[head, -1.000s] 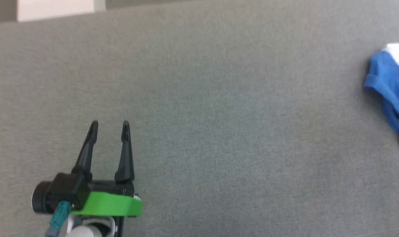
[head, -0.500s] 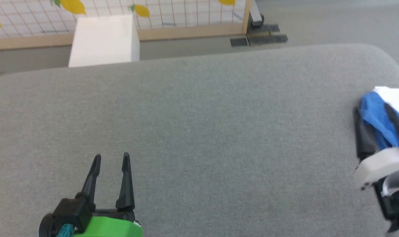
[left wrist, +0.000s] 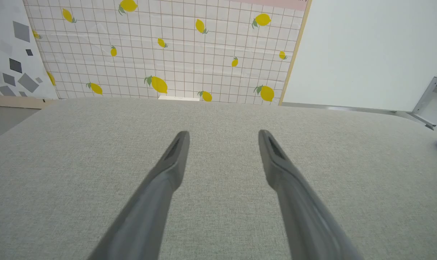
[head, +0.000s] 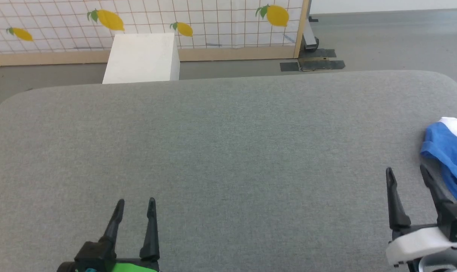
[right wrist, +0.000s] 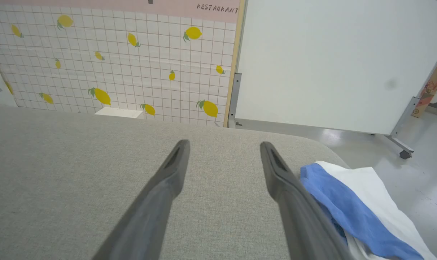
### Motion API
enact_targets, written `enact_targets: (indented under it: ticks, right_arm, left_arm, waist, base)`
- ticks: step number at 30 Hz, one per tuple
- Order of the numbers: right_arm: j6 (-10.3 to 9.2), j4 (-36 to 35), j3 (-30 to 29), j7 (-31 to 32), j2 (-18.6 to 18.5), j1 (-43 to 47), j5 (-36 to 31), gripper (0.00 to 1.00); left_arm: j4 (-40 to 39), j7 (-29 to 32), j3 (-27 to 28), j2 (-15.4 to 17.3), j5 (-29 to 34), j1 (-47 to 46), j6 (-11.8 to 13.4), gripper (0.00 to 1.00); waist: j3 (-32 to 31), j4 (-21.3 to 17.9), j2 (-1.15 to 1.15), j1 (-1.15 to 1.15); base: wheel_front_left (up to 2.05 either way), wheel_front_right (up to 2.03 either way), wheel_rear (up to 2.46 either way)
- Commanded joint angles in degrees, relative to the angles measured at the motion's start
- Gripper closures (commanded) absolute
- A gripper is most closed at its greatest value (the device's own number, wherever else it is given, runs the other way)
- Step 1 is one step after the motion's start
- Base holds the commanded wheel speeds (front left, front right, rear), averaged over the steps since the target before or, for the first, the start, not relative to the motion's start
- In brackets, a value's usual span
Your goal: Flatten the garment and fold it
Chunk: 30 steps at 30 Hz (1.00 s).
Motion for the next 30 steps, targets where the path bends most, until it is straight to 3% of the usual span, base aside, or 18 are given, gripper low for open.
enact_targets:
  ticks: [1, 12, 13, 30]
  right_arm:
    - [-0.11, 0.71, -0.21, -0.97, 0.12, 0.84, 0.78, 0.00]
    - [-0.11, 5.81, -1.99, -4.62, 0.14, 1.45, 4.30, 0.00]
    - [0.00, 5.97, -1.95, -4.32, 0.01, 1.03, 4.00, 1.00]
    - [-0.01, 6.05, -0.86, -3.36, 0.02, 0.39, 3.82, 1.00]
  left_arm:
    - [0.72, -0.45, -0.02, -0.50, 0.45, 0.13, -0.64, 0.00]
    - [3.51, -0.49, 2.08, -3.98, 3.20, 0.89, -3.71, 0.00]
    - [3.35, -0.22, 2.11, -3.96, 2.88, 0.10, -3.70, 1.00]
    - [3.69, 1.33, 3.54, -4.77, 4.79, -0.93, -4.56, 1.00]
  waist:
    - [0.12, 0.30, 0.00, 0.00]
    - [-0.64, 0.79, 0.00, 0.00]
    - [-0.64, 0.78, 0.00, 0.00]
    - [-0.89, 0.98, 0.00, 0.00]
  base:
    - [0.00, 0.00, 0.00]
    - [0.00, 0.00, 0.00]
    - [0.00, 0.00, 0.00]
    - [0.00, 0.00, 0.00]
